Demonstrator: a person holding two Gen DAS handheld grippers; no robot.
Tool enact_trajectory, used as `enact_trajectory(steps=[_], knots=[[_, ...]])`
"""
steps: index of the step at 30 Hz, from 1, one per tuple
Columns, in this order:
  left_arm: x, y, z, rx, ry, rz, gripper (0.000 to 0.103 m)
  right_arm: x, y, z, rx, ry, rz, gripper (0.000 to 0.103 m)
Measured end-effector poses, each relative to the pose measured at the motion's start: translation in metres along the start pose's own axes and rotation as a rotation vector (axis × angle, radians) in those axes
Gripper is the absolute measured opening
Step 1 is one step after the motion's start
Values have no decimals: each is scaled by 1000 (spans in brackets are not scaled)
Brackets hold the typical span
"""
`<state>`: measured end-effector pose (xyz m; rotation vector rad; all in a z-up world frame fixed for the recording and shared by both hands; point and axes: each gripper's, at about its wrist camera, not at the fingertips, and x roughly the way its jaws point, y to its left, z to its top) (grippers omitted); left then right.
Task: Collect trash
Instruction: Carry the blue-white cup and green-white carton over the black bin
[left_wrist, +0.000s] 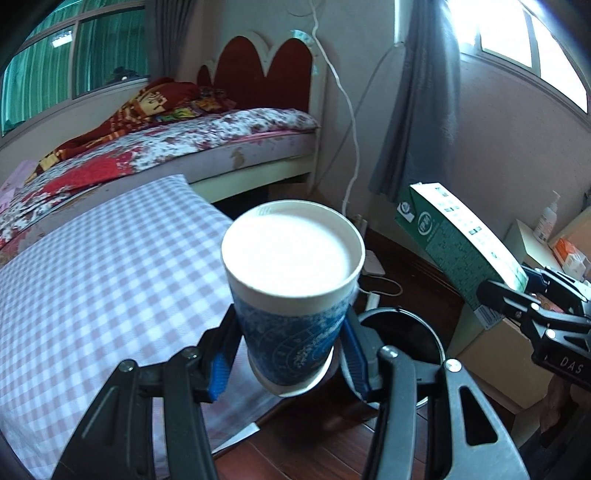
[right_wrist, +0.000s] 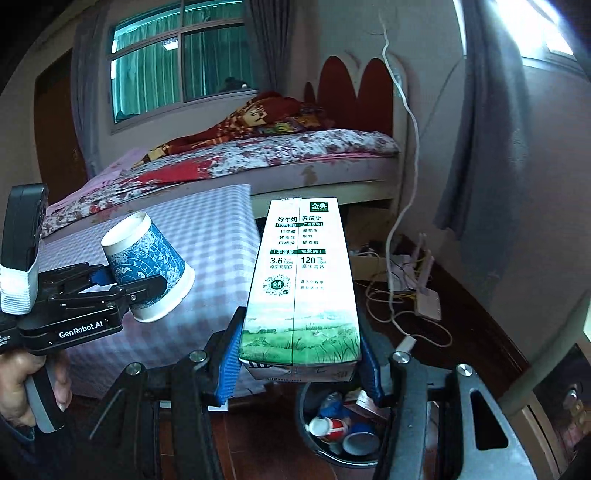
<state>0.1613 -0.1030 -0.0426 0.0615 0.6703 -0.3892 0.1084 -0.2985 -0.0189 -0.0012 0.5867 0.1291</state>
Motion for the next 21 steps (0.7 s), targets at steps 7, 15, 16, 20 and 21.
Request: enact_trajectory(steps=[7, 15, 16, 20, 21], knots=[[10, -36, -6, 42, 23, -53, 53, -14, -33, -15, 38, 8, -50, 55], [33, -70, -15, 82, 64, -128, 53, -14, -61, -45, 50, 70, -80, 55], [37, -73, -17, 86, 72, -139, 53, -12, -65, -49, 51, 84, -81, 55], [53, -87, -24, 105, 112, -182, 53, -3, -79, -64, 69, 131, -81, 55], [58, -90, -25, 111, 123, -191, 53, 0, -83, -68, 71, 144, -82, 55]])
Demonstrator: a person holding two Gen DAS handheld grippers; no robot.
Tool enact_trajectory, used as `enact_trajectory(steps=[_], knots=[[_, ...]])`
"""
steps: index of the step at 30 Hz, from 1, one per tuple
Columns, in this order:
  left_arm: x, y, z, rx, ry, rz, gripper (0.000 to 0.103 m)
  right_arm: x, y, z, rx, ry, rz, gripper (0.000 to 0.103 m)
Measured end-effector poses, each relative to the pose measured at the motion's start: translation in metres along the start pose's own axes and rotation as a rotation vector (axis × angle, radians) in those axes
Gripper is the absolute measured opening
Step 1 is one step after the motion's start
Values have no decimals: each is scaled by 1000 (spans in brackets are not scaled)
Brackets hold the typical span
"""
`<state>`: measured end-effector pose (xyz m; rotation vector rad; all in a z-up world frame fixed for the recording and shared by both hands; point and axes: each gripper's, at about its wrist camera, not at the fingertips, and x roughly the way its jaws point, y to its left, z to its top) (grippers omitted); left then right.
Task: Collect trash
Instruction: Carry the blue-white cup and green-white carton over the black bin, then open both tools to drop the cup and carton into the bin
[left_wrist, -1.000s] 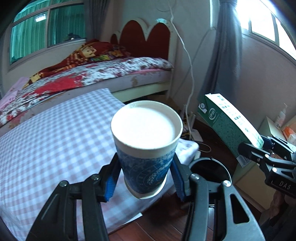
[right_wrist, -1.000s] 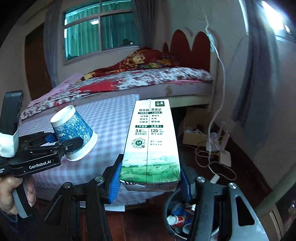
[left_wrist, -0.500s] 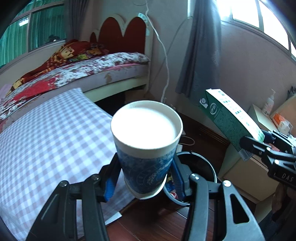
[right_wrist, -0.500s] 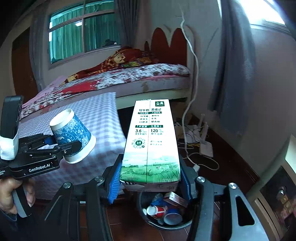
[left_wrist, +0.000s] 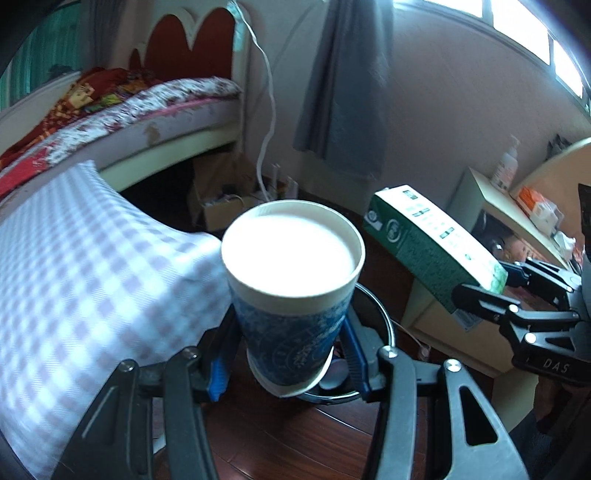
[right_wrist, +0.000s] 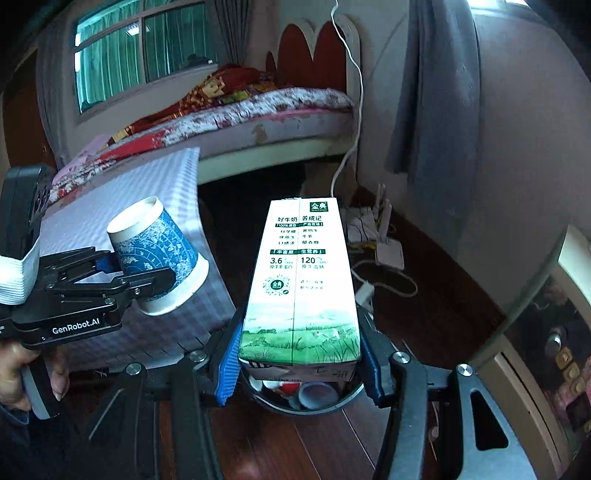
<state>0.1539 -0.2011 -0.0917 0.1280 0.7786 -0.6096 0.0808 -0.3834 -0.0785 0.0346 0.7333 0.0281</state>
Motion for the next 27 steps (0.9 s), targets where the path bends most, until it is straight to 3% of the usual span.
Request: enact_trajectory(steps=[19, 20, 21, 22, 23, 24, 27], knots=[[104, -11, -22, -7, 223, -71, 53, 111, -23, -27, -98, 261, 31, 56], [107, -12, -23, -10, 233, -76, 55, 116, -24, -28, -97, 273, 40, 56], [111, -11, -23, -13, 244, -81, 65, 121, -25, -28, -99, 282, 41, 57], [115, -11, -24, -15, 249, -76, 75, 125, -25, -27, -111, 282, 30, 65], [121, -8, -26, -24, 263, -60, 81, 130, -25, -28, -129, 281, 2, 93], [124, -5, -28, -39, 277, -52, 91, 135, -28, -31, -132, 290, -38, 102], [119, 4, -37, -85, 252, 11, 98, 143, -39, -39, -101, 322, -79, 102]])
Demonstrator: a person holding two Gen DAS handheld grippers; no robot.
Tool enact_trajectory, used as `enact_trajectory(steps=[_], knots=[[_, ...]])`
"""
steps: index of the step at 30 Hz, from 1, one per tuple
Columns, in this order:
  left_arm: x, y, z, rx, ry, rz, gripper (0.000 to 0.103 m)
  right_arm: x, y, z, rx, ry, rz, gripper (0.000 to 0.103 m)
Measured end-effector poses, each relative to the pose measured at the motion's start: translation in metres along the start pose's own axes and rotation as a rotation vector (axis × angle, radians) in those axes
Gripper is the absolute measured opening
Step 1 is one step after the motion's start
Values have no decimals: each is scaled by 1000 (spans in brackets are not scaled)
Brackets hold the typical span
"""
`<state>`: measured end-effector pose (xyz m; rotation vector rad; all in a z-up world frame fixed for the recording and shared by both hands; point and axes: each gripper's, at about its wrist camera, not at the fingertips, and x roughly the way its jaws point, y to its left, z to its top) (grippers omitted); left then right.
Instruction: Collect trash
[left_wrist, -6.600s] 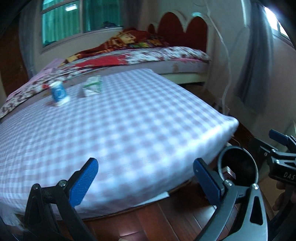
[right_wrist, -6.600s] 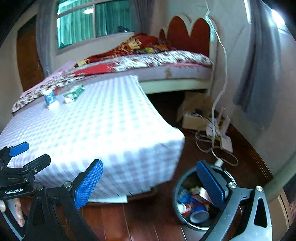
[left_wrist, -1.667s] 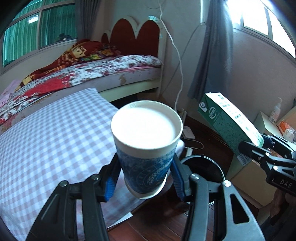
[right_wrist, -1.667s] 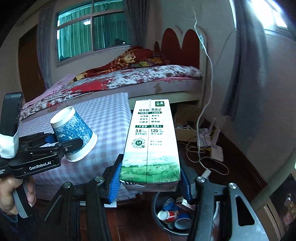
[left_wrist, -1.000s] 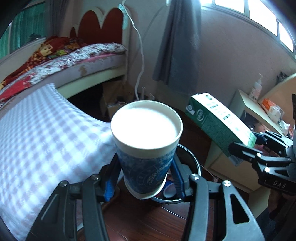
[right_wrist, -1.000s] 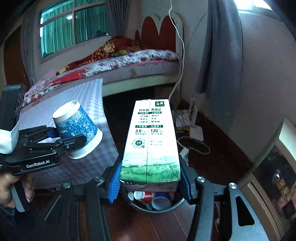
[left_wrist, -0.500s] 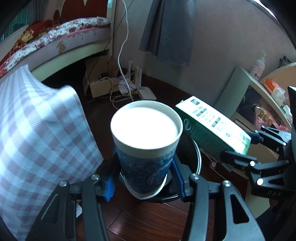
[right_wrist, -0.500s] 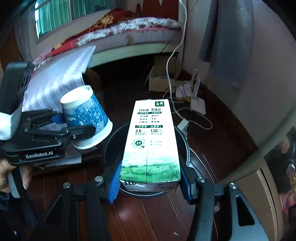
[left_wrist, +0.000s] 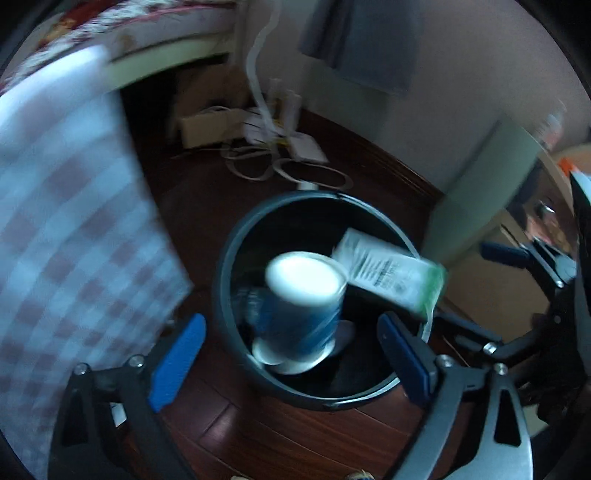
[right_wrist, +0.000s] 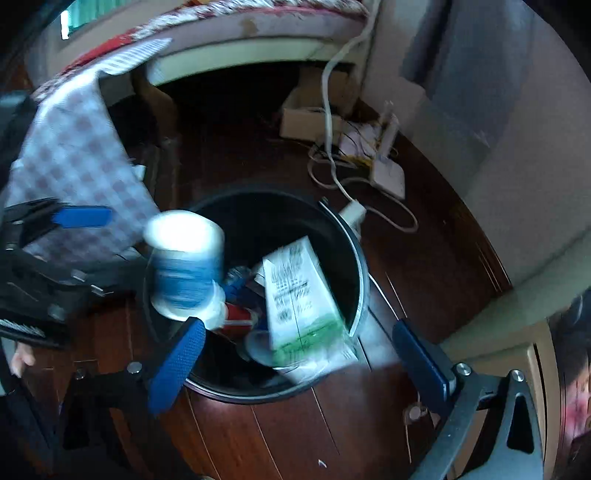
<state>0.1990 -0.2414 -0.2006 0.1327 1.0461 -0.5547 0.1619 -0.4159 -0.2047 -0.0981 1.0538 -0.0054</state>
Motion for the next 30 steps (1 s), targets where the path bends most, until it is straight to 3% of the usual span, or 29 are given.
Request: enact_trajectory(steps=[5, 18, 30], knots=[[-15, 8, -18, -25, -66, 143, 100, 2, -7, -1, 63, -16, 2, 102], [-26, 21, -30, -62, -50, 174, 100, -6, 14, -2, 57, -26, 27, 102], [-59, 26, -30, -80, -103, 203, 102, -33, 35, 13, 46, -83, 52, 102]])
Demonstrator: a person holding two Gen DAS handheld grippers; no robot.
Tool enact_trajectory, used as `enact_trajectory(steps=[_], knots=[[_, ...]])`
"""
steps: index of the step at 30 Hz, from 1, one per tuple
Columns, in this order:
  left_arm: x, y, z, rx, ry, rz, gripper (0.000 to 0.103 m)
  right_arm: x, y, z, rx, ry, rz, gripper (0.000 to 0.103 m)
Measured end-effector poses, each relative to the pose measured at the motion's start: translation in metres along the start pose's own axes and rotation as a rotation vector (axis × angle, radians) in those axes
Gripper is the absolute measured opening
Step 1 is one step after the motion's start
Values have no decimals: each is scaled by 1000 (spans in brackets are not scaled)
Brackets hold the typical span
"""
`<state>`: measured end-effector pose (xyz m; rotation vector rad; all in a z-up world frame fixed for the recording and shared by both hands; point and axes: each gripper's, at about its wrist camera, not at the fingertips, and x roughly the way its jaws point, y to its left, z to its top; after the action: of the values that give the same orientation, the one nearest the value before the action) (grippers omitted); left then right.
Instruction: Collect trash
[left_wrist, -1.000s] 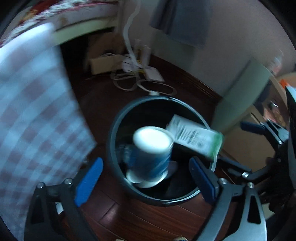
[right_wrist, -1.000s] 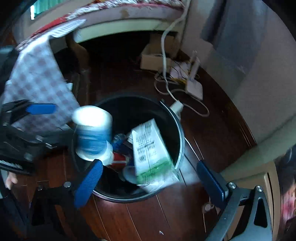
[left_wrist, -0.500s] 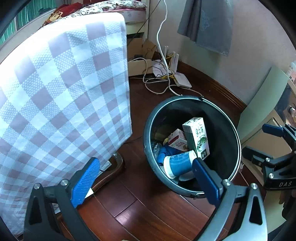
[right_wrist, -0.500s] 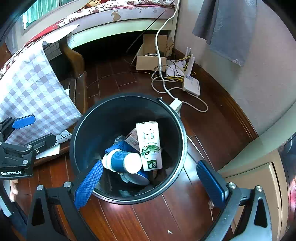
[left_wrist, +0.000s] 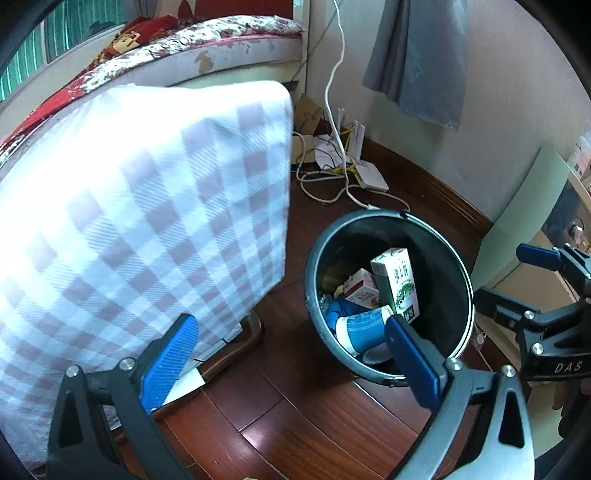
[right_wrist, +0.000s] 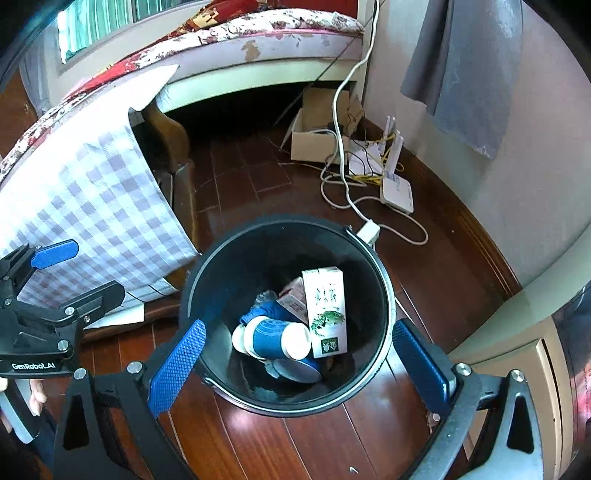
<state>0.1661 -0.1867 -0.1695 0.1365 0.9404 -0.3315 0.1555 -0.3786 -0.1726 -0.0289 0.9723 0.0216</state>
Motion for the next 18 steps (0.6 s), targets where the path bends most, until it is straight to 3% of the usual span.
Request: enact_trajectory(steps=[18], knots=[[-100, 43, 12, -61, -136, 95, 102, -100, 56, 36, -5, -161, 33, 102]])
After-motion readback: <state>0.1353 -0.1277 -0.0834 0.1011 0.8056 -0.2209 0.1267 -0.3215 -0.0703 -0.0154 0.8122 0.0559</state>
